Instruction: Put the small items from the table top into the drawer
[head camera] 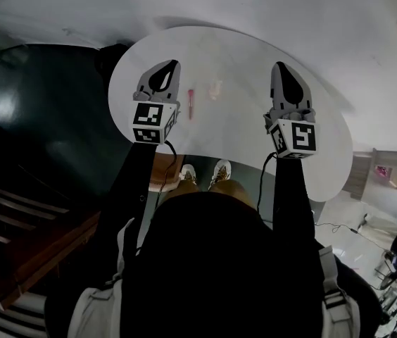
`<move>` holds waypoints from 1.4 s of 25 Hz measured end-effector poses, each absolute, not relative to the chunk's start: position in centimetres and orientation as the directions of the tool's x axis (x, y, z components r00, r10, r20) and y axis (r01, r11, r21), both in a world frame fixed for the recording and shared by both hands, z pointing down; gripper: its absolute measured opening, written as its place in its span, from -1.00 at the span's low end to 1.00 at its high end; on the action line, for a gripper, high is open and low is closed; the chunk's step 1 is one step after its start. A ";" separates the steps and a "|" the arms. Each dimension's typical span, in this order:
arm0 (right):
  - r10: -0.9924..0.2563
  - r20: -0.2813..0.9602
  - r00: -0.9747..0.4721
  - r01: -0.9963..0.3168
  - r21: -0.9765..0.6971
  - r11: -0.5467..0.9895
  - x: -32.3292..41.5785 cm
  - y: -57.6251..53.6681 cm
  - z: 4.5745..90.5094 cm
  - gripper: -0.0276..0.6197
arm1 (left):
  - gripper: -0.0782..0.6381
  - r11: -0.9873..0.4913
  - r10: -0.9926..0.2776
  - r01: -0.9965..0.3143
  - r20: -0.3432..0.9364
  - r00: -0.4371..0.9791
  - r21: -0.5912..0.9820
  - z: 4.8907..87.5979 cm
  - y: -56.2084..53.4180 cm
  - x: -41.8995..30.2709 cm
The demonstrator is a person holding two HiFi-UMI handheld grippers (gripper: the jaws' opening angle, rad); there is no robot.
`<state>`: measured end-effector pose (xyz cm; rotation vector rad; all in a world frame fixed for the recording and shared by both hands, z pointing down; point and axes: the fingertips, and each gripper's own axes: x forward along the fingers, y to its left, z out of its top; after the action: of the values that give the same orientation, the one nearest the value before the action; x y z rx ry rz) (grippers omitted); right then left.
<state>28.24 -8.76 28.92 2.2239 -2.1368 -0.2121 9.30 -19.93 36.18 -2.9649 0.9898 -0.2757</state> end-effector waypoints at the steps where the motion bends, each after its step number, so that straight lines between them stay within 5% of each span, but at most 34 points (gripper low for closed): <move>1: -0.998 -0.061 0.029 -0.991 0.132 -0.037 28.3 -8.8 28.9 -0.83 | -0.73 -0.807 -0.579 -0.590 0.226 0.783 -0.022 38.6 -19.8 9.8; 3: -0.998 -0.052 0.023 -0.991 0.130 -0.030 28.5 -8.8 29.1 -0.83 | -0.70 -0.824 -0.521 -0.566 0.359 0.774 0.025 43.9 -19.2 10.9; 5: -0.999 -0.047 0.023 -0.991 0.130 -0.029 28.9 -8.7 29.4 -0.83 | -0.41 -0.842 -0.446 -0.537 0.495 0.746 0.050 49.3 -18.1 11.8; 8: -0.999 -0.044 0.024 -0.991 0.129 -0.030 29.5 -8.4 29.7 -0.83 | -0.38 -0.843 -0.369 -0.534 0.649 0.665 0.067 55.9 -16.9 12.1; 16: -1.000 -0.018 0.018 -0.991 0.130 -0.021 29.6 -8.1 30.6 -0.83 | -0.30 -0.785 -0.267 -0.613 0.845 0.462 0.087 64.0 -15.8 10.2; 20: -1.000 -0.017 0.021 -0.991 0.129 -0.023 29.7 -8.1 30.9 -0.83 | -0.31 -0.793 -0.263 -0.605 0.853 0.451 0.075 64.5 -15.2 10.2; 23: -1.000 -0.015 0.025 -0.992 0.124 -0.027 29.7 -8.2 31.0 -0.83 | -0.63 -0.804 -0.250 -0.589 0.852 0.459 0.082 64.3 -15.1 10.3; 29: -1.000 -0.019 0.017 -0.992 0.123 -0.019 29.5 -8.6 30.9 -0.83 | -0.64 -0.819 -0.262 -0.567 0.822 0.506 0.087 63.3 -15.7 10.9; 35: -0.999 -0.035 -0.001 -0.992 0.126 -0.004 29.2 -9.2 30.5 -0.83 | -0.64 -0.830 -0.434 -0.556 0.576 0.693 0.043 52.8 -18.9 12.5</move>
<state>29.19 -9.18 30.50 2.1734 -2.1705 -0.1753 12.52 -18.91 52.85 -3.0848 0.9148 -0.9569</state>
